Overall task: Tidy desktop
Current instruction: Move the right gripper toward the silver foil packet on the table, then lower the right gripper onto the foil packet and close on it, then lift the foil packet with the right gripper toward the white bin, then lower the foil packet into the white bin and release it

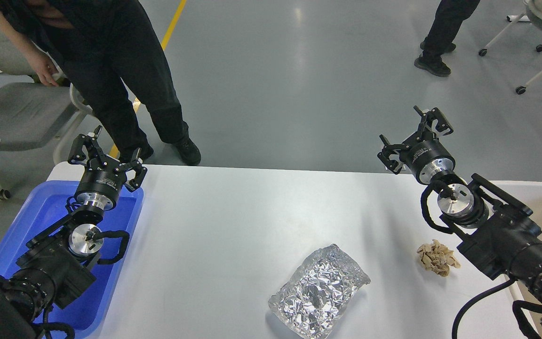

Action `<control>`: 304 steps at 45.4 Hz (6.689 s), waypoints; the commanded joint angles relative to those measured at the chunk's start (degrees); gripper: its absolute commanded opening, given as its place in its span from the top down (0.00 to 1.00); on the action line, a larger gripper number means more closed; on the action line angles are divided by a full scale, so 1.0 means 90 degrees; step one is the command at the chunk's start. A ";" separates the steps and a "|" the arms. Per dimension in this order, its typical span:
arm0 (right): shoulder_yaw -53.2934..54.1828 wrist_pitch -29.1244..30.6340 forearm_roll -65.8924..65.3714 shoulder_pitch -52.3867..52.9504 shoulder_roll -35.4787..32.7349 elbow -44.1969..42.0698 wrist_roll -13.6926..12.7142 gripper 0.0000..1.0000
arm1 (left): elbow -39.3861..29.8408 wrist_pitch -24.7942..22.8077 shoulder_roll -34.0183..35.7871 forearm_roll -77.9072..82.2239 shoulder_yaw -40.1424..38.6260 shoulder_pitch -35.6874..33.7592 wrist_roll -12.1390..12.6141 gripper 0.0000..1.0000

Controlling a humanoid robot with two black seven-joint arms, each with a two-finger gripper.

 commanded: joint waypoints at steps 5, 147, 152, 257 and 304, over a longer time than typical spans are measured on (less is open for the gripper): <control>-0.0015 0.0012 -0.0393 -0.0032 0.0001 0.0051 0.0006 0.00 | 0.0000 0.0000 0.0000 0.0000 0.0000 0.0000 -0.0008 0.00; -0.6929 -0.3357 -0.9037 -0.0217 -0.0292 0.0647 0.1939 0.09 | 0.0000 0.0000 0.0000 0.0000 0.0000 0.0000 -0.0008 0.00; -0.6929 -0.3357 -0.9037 -0.0208 -0.0273 0.0637 0.1939 0.16 | 0.0000 0.0000 0.0000 0.0000 0.0000 0.0000 -0.0008 0.00; -0.7056 -0.1003 -0.7720 0.3562 -0.5009 0.3042 0.1940 1.00 | 0.0000 0.0000 0.0000 0.0000 0.0000 0.0000 -0.0008 0.00; -0.3922 -0.0857 -0.1996 -0.1223 -0.2509 -0.3181 -0.0882 1.00 | 0.0000 0.0000 0.0000 0.0000 0.0000 0.0000 -0.0008 0.00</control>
